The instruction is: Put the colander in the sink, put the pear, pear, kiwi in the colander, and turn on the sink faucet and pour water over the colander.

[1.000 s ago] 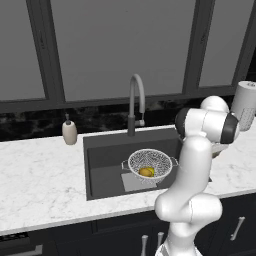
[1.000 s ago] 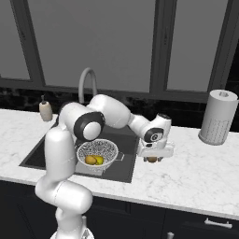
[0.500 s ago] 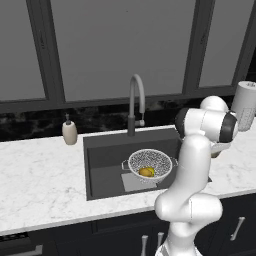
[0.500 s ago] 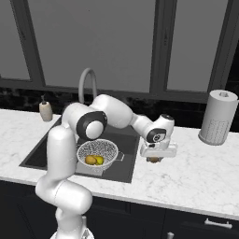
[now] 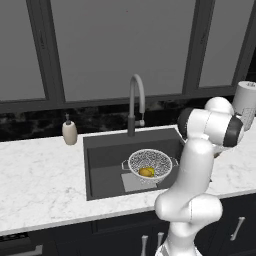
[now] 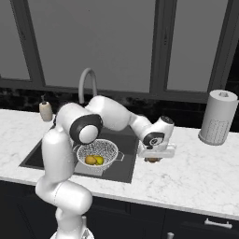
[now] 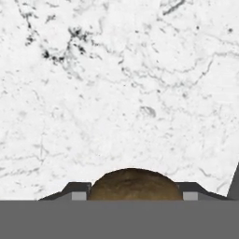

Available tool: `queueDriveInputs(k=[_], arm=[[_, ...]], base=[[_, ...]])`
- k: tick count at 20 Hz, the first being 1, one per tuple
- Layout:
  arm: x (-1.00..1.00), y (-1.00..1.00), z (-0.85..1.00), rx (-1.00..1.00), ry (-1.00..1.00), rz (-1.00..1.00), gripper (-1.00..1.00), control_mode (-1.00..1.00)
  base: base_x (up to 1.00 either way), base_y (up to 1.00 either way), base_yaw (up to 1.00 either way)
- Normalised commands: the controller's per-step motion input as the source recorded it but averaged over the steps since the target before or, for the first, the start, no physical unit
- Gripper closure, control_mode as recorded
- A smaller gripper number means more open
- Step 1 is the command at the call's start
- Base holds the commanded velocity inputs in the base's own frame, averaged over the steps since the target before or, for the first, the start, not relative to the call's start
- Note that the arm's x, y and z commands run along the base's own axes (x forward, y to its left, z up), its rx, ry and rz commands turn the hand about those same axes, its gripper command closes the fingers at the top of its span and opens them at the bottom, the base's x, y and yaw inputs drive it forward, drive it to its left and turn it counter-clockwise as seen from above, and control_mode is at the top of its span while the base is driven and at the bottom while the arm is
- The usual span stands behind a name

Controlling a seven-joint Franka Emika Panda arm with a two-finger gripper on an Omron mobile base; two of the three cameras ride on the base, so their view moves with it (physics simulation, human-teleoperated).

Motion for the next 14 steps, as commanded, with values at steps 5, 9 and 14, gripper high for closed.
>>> queueDriveInputs(k=[5, 9, 14], arm=[[-0.39, 0.69, 0.67, 0.00, -0.19, 0.06, 1.00, -1.00], [-0.37, 0.85, 1.00, 0.00, -0.10, 0.14, 1.00, -1.00], [-0.34, 0.99, 0.97, -0.04, -0.23, 0.13, 1.00, -1.00]], base=[[0.00, 0.00, 0.00], [0.00, 0.00, 0.00], [0.00, 0.00, 0.00]])
